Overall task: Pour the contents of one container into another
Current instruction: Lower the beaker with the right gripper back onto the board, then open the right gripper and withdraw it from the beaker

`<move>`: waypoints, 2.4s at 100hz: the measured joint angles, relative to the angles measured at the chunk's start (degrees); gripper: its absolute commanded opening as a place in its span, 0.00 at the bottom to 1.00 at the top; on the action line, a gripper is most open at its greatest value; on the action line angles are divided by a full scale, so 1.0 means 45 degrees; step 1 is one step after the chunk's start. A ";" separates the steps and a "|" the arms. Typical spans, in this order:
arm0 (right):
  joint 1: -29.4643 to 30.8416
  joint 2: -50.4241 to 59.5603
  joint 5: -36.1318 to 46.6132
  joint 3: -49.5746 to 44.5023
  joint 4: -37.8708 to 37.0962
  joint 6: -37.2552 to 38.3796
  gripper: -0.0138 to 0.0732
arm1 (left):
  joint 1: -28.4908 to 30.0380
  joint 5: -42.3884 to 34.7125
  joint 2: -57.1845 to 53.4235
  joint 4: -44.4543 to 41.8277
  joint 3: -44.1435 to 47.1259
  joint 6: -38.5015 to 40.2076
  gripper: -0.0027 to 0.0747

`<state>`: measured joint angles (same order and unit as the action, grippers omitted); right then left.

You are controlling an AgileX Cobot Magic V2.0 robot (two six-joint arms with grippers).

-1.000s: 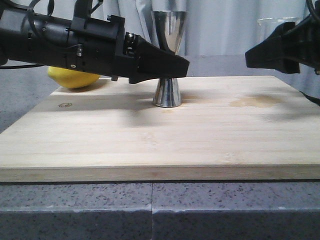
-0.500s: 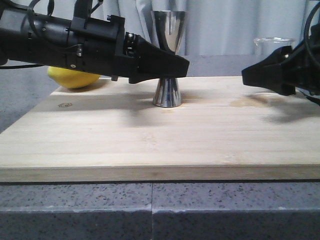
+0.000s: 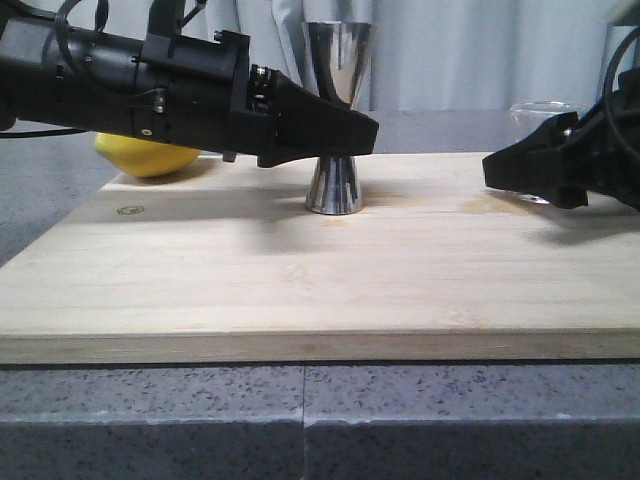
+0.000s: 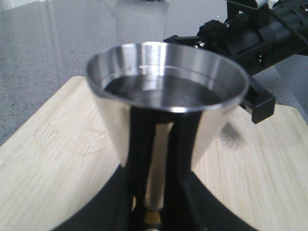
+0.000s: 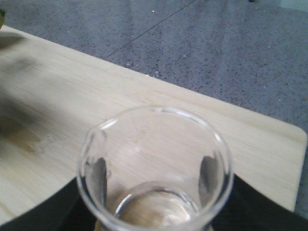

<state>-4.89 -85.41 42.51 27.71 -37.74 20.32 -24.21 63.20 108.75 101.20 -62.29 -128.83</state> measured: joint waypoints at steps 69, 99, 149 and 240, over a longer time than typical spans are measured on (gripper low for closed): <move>0.0000 0.2944 -0.0027 0.0000 0.0000 0.0271 0.76 | 0.0000 0.0000 0.0000 0.0000 0.0000 0.0000 0.02; 0.0000 0.5703 -0.4526 0.0220 -0.0125 0.2976 0.76 | 0.0000 0.0000 0.0000 0.0022 0.0000 0.0000 0.02; -0.2722 0.8113 -1.1303 0.2189 -0.0434 0.4023 0.76 | 0.0000 0.0000 0.0000 0.0021 0.0000 0.0000 0.02; 0.0202 0.9707 -1.3848 0.2409 0.7628 -0.3860 0.76 | 0.0000 -0.0022 0.0000 0.0021 0.0000 0.0000 0.02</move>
<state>-3.98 -41.73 -19.81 38.55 -3.41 2.94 -24.21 63.10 108.75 101.30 -62.29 -128.83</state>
